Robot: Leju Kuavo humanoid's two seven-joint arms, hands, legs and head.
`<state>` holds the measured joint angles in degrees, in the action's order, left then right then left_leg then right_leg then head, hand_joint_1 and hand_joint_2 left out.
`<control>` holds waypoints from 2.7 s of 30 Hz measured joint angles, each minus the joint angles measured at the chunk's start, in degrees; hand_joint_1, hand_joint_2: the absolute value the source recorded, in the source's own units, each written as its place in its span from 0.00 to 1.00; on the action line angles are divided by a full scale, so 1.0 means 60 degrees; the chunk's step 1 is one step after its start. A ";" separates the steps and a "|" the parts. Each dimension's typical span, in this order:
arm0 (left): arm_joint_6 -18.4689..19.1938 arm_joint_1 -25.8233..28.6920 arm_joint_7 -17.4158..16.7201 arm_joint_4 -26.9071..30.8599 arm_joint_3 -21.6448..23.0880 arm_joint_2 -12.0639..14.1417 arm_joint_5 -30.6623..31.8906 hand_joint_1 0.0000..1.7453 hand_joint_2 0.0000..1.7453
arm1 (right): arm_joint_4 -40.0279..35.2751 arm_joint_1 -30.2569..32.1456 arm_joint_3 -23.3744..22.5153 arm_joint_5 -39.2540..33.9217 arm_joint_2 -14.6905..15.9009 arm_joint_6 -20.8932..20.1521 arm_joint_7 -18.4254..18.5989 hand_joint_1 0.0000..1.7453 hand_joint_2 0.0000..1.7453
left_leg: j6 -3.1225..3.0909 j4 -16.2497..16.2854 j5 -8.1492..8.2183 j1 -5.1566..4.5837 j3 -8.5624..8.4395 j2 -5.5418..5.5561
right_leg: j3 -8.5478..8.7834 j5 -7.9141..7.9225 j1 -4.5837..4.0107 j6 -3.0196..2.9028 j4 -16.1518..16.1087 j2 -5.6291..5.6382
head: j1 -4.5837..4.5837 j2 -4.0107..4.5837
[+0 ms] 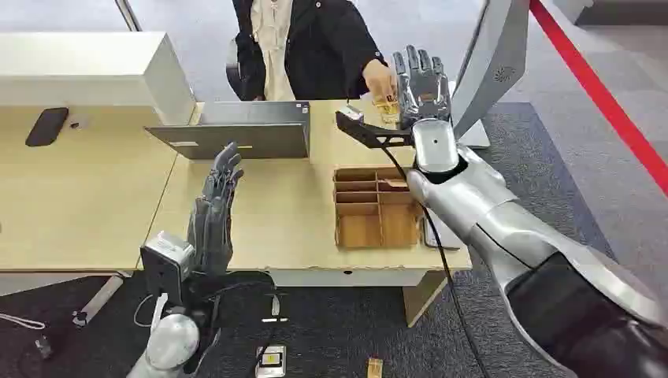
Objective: Pass the card to the sensor for recognition and then transmit it.
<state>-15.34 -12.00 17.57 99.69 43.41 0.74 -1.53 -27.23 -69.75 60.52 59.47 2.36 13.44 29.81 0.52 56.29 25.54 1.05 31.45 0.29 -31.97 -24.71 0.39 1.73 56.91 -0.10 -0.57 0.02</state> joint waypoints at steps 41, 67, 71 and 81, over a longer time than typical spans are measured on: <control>-0.0237 0.0013 0.0091 -0.0004 0.0055 0.0058 -0.0273 0.00 0.00 | -0.0720 0.0981 -0.0495 -0.1505 0.0463 0.1668 -0.2747 1.00 1.00 | 0.0000 0.0000 0.0000 0.0000 0.0001 -0.0003 | 0.0000 0.0000 -0.0001 0.0000 -0.0001 0.0003 | 0.0000 0.0000; -0.0510 0.0748 0.0073 0.0412 -0.0088 0.0288 0.0441 0.00 0.00 | -0.5395 0.4097 -0.1726 -0.1250 0.3188 0.0849 -0.2080 1.00 1.00 | -0.0001 0.0001 -0.0001 -0.0001 -0.0004 -0.0003 | 0.0002 0.0005 0.0001 0.0002 -0.0002 0.0003 | 0.0000 0.0000; -0.0445 0.0765 0.0073 0.0412 -0.0127 0.0284 0.0474 0.00 0.00 | -0.5679 0.4215 -0.1945 -0.1224 0.3435 0.0692 -0.1967 1.00 1.00 | -0.0001 0.0000 -0.0001 -0.0002 -0.0002 -0.0003 | 0.0003 0.0005 0.0001 0.0002 -0.0002 0.0002 | 0.0000 0.0000; -0.0466 0.0766 0.0029 0.0415 -0.0175 0.0273 0.0561 0.00 0.00 | -0.5854 0.4402 -0.2189 -0.1268 0.3716 0.0412 -0.1793 1.00 1.00 | -0.0001 0.0000 -0.0001 -0.0002 -0.0002 -0.0003 | 0.0002 0.0006 0.0001 0.0003 -0.0002 0.0003 | 0.0003 0.0000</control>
<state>-18.14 -7.40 17.75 102.18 42.36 2.38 1.84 -62.36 -43.34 47.39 51.87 24.65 15.91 19.06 0.52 56.29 25.54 1.04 31.44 0.27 -31.96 -24.67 0.40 1.75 56.89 -0.08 -0.55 0.02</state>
